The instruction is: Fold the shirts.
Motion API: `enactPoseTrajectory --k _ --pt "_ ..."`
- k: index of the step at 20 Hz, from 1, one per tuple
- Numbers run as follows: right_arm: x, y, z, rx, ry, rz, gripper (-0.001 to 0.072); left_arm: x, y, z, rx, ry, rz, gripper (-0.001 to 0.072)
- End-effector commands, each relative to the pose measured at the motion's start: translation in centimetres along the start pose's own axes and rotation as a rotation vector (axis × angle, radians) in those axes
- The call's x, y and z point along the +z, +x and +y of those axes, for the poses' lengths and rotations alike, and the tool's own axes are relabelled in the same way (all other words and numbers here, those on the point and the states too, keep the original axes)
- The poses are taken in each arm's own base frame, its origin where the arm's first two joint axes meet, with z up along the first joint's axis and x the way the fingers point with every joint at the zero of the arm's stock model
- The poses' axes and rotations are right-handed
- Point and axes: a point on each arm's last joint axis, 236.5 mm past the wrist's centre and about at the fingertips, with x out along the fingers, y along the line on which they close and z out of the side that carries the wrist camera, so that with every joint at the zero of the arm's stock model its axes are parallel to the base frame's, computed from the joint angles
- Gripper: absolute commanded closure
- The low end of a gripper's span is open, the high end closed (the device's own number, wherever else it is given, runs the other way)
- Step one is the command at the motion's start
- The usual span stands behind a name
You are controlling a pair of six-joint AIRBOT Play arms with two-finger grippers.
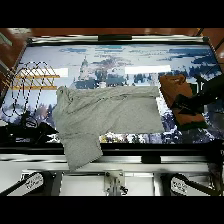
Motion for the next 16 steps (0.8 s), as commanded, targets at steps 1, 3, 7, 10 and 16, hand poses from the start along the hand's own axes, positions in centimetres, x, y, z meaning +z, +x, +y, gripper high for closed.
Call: enactPoseTrajectory --k 1,3,7,10,16 --pt "-0.1 0.3 0.1 0.012 0.005 0.0 0.0163 0.0 2.1 0.5 -0.007 0.016 0.015 0.0171" --pt "-0.1 0.3 0.1 0.012 0.005 0.0 0.0163 -0.1 2.7 0.5 0.001 0.029 0.027 0.0171" --pt "-0.1 0.3 0.2 0.016 0.009 0.0 0.0163 1.5 3.6 -1.3 -0.053 0.003 -0.029 0.0209" --pt "-0.6 0.5 -0.1 0.008 -0.016 0.019 0.0163 0.7 4.6 -1.9 -0.069 0.012 0.016 0.0383" --pt "-7.1 4.7 -3.3 0.103 0.149 0.215 0.0162 -0.7 4.2 -2.8 -0.104 0.086 0.082 0.0674"
